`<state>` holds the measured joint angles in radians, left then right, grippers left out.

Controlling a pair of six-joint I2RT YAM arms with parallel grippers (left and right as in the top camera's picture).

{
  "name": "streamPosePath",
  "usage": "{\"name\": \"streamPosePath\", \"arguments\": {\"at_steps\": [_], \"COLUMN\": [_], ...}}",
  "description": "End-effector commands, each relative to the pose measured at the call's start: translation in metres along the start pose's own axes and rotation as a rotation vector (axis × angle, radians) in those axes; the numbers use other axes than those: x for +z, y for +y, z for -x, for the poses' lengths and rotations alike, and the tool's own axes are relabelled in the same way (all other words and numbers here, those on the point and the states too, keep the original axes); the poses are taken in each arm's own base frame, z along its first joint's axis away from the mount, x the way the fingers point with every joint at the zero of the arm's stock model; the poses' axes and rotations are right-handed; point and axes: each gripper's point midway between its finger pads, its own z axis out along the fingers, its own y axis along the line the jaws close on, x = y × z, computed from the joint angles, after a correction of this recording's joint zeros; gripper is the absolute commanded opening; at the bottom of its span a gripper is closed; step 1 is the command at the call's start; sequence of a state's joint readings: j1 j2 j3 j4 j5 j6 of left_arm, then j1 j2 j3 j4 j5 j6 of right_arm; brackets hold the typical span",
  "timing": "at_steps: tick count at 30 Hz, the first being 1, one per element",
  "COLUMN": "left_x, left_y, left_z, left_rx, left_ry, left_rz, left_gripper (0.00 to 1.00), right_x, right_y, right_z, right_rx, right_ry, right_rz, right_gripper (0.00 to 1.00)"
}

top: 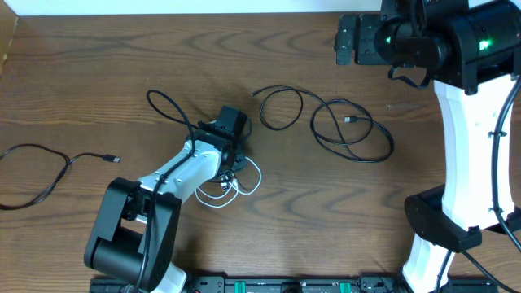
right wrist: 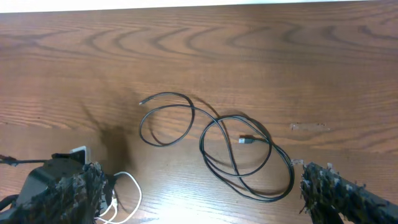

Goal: Untangle cables

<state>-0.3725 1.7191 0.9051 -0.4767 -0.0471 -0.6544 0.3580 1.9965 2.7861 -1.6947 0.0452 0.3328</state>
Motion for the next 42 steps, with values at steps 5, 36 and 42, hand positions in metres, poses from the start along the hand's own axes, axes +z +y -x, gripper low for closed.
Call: {"name": "streamPosePath", "arguments": {"at_steps": [5, 36, 42], "left_x": [0.009, -0.205, -0.144], "left_y": [0.009, -0.049, -0.030], "left_z": [-0.008, 0.059, 0.027], "left_rx": [0.002, 0.094, 0.146], "left_ry": [0.021, -0.393, -0.160], "left_rz": [0.042, -0.431, -0.251], "left_gripper": [0.23, 0.07, 0.08], "right_x": [0.004, 0.004, 0.004], "right_y": [-0.001, -0.001, -0.001], "right_z": [-0.001, -0.001, -0.001], "right_rx": [0.000, 0.000, 0.000], "right_ry": [0.008, 0.008, 0.008], "right_rz": [-0.013, -0.013, -0.013], "right_gripper": [0.99, 0.99, 0.99]}}
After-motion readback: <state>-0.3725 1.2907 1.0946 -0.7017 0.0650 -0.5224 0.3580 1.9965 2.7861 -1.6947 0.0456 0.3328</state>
